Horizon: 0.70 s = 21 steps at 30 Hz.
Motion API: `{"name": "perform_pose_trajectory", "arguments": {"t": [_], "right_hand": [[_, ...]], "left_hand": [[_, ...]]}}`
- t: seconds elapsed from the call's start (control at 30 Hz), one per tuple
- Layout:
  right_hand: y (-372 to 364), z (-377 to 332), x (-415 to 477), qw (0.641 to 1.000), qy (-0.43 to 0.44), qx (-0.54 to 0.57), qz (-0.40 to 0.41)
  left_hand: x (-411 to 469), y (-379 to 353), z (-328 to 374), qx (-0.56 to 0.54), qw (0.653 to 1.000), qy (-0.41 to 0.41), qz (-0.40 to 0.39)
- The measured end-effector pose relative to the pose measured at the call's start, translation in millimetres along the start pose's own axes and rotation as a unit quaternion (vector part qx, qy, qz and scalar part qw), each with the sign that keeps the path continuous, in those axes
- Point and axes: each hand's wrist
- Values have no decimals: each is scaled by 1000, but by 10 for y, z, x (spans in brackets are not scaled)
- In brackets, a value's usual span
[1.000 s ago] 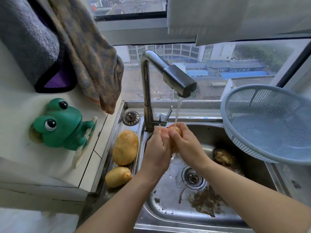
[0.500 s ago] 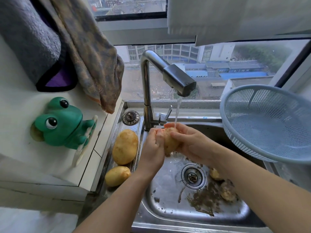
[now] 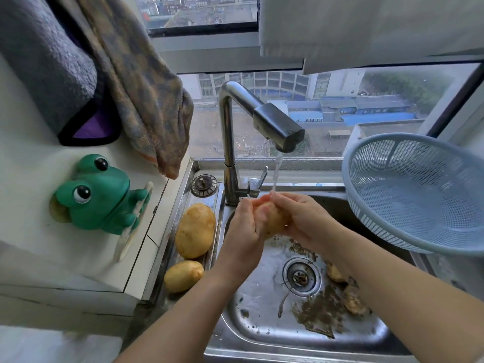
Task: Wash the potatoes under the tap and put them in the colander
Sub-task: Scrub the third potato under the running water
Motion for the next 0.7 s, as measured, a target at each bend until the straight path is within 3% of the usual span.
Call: {"name": "perform_pose_trajectory", "arguments": {"t": [0.17,0.23,0.33,0.4,0.5,0.6,0.7], "right_hand": [[67,-49,-21,995,-18,69,-64],[45,0,-24,995,34,-57,-80],[39,89,-17,924,144,-348,-61],[38,111,-7,910,176,-374,-26],[19,141,39,915,232,-327,45],[-74,103,128,947,212,-200,134],[-189,26,165,979,107,-27,169]], "left_hand": [[79,62,34,-54,996,70,5],[139,66,35,-107,987,120,9],[205,77,86,-181,957,225,-9],[213,101,164,-251,913,313,-71],[178,60,235,-344,869,333,-123],[120,-88,224,-374,888,259,-73],[58,-146,217,-331,923,192,-27]]}}
Point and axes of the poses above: each hand's wrist, its own x-axis towards the middle knuckle, its own y-axis out of the back of the hand, z = x × y, and after that the axes turned 4 degrees about y, right-handed
